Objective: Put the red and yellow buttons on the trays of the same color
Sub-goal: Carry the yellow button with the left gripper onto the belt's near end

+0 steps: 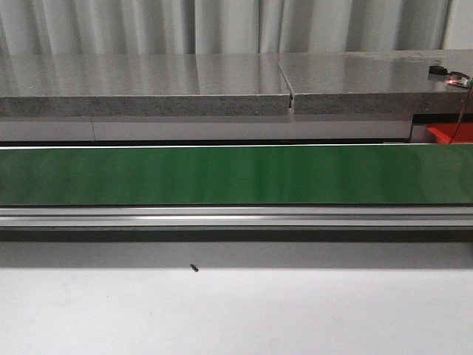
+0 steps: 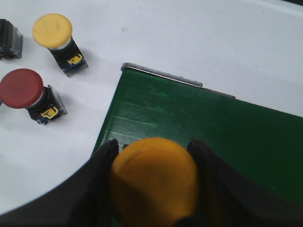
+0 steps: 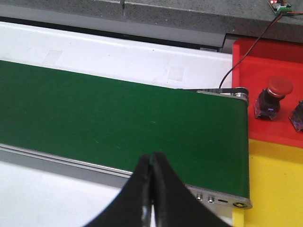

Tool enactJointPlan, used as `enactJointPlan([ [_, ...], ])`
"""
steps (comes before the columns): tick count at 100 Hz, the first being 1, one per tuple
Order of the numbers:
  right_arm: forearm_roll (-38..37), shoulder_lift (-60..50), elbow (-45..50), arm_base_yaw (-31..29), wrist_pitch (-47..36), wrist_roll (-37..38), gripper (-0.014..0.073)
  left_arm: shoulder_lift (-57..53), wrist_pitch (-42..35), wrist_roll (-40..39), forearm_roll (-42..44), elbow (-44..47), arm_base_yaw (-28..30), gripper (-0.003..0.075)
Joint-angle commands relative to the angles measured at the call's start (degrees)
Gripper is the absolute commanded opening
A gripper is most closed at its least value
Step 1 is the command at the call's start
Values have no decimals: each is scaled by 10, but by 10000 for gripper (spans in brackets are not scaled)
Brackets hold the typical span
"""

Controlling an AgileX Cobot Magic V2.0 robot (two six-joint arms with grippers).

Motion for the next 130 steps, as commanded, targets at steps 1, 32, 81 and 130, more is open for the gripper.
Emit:
enactJointPlan([
  [1, 4, -1, -15, -2, -35, -5, -68, -9, -34, 5, -5, -15, -8, -2],
  [32, 4, -1, -15, -2, -35, -5, -68, 26, -31, 14, -5, -14, -13, -1],
  [81, 4, -1, -15, -2, -35, -5, -68, 26, -34, 27, -9, -8, -14, 585],
  [130, 4, -1, -15, -2, -35, -5, -68, -56, -30, 27, -23, -11, -6, 658],
])
